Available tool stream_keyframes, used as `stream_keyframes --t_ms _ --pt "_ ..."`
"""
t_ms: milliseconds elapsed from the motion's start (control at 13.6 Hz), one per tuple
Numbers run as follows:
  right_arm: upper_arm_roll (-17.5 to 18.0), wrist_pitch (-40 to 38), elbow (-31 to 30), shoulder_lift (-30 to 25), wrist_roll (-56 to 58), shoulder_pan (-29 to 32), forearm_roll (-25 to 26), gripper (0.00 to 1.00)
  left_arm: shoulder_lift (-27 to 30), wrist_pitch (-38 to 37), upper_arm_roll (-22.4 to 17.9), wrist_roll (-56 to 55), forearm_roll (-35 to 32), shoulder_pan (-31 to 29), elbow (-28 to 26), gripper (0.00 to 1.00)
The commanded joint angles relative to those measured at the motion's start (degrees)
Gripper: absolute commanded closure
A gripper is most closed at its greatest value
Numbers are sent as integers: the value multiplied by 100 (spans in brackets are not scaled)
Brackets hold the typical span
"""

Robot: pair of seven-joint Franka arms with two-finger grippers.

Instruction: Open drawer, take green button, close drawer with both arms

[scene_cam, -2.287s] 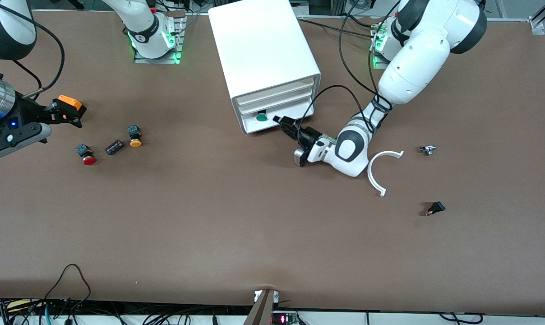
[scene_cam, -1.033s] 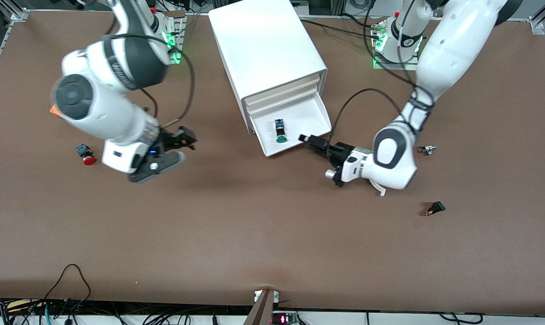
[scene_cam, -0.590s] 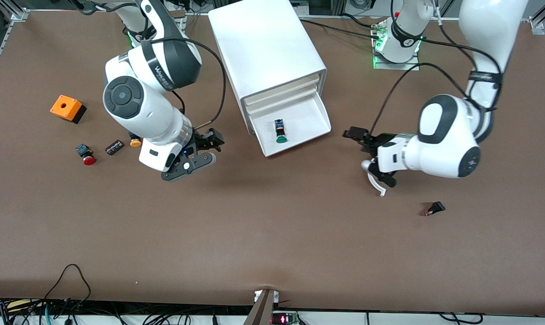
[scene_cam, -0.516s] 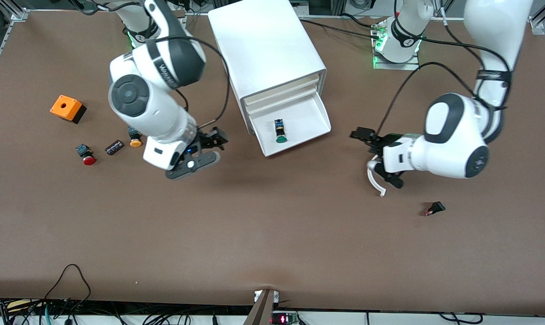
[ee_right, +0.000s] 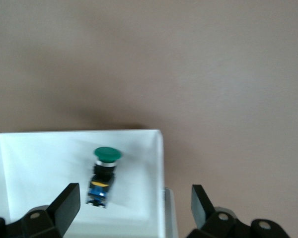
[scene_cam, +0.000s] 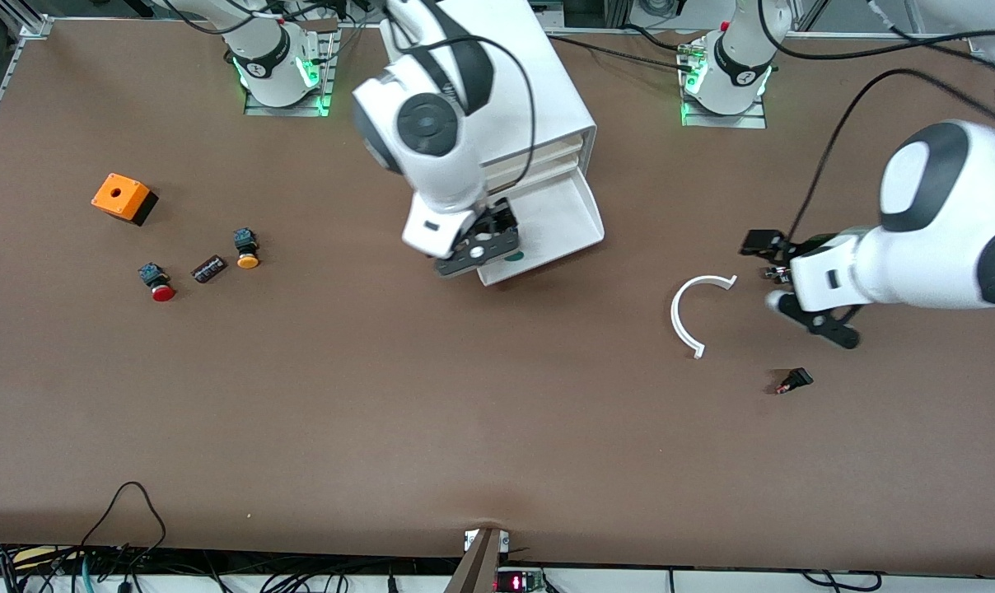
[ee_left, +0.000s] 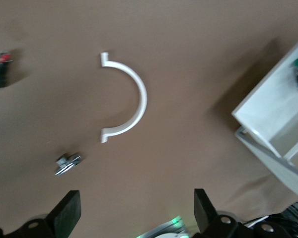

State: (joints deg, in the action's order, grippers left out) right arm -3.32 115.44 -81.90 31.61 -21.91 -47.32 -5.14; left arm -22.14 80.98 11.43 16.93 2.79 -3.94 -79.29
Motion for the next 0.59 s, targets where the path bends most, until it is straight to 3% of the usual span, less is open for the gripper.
stream_keyframes --t_ms 0,221,516 --pt "-81 241 121 284 -393 -312 163 3 69 -494 17 -93 -419 -167 449 0" --pt "-81 304 121 504 -630 -479 163 15 227 -496 -27 -171 -472 -510 450 0" --pt "-81 304 113 715 -666 -568 163 36 350 -399 -132 -1496 -551 -441 345 0"
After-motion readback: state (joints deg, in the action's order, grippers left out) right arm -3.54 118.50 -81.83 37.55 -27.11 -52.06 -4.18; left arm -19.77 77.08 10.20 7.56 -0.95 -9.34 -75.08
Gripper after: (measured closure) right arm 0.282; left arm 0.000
